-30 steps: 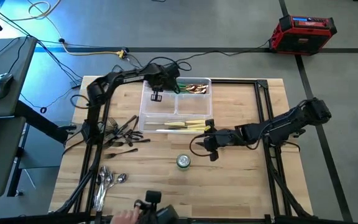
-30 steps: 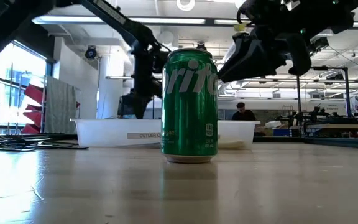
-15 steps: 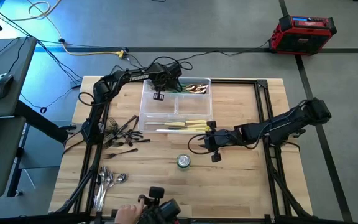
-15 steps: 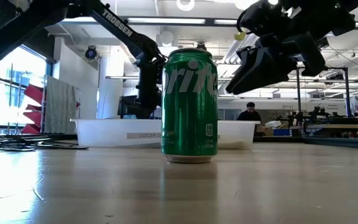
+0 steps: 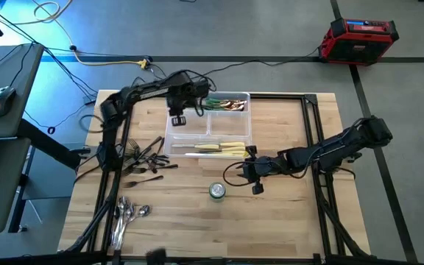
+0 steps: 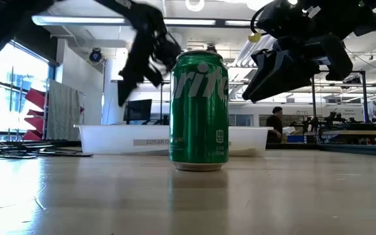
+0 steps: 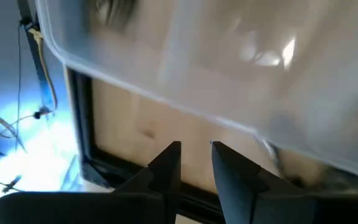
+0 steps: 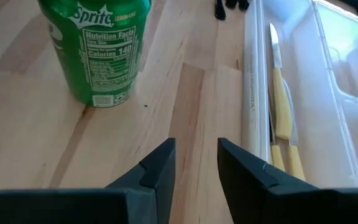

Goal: Sort silverware
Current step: Put the black fork into the silverware tray

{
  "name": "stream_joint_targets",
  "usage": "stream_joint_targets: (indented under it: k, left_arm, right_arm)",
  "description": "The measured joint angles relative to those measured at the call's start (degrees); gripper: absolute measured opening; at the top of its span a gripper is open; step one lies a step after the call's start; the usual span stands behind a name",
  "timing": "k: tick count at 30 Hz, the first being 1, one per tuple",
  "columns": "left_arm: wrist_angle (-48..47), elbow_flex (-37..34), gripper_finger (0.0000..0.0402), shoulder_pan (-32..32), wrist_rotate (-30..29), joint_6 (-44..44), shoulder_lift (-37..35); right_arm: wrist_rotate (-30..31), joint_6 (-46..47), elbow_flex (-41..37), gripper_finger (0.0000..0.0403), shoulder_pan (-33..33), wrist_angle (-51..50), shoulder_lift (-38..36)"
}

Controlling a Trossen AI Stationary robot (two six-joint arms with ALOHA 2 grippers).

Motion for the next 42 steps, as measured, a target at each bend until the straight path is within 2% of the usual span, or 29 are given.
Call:
stream_joint_targets:
  k: [5, 8, 12, 16, 21, 25, 29, 32, 36, 42]
  left_arm:
    - [-0.18, -8.31, 0.0055, -9.49, 4.33, -11.81, -15.19]
    - [3.07, -15.83, 0.0053, -16.21, 10.58, -22.68, -24.48]
    - [11.21, -29.34, 0.0055, -26.74, 20.63, -36.78, -35.82]
    - [19.24, -42.60, 0.0055, -37.10, 29.11, -49.10, -42.50]
    - [19.84, -54.32, 0.0056, -45.97, 31.25, -53.85, -43.38]
    - [22.03, -60.59, 0.0063, -47.69, 31.29, -52.45, -42.49]
    - [30.56, -65.49, 0.0085, -47.74, 31.14, -52.75, -42.49]
    - [35.46, -68.07, 0.0107, -47.74, 29.85, -53.29, -42.14]
    - [35.78, -69.55, 0.0131, -47.74, 26.91, -53.95, -40.88]
    - [36.13, -69.56, 0.0135, -47.72, 24.23, -53.52, -38.12]
  right_arm:
    - [0.01, -0.53, 0.00, 0.0103, 0.00, -1.04, 0.00]
    - [0.02, -1.79, 0.00, 0.0103, 0.00, -1.11, 0.00]
    - [0.00, -2.45, 0.00, 0.0103, 0.00, -0.88, 0.00]
    - [0.00, -3.11, 0.00, 0.0103, -0.02, -0.36, 0.00]
    - [-0.22, -4.91, 0.00, 0.0103, -0.07, 1.99, 0.00]
    - [-0.29, -6.32, 0.00, 0.0103, -0.07, 3.37, 0.00]
    - [-0.31, -6.54, 0.00, 0.0103, -0.11, 3.85, 0.00]
    - [-0.39, -6.11, 0.00, 0.0103, -0.11, 3.62, 0.00]
    - [-0.40, -4.36, 0.00, 0.0103, -0.11, 2.51, 0.00]
    - [-0.44, -2.46, 0.00, 0.0103, -0.11, 1.23, 0.00]
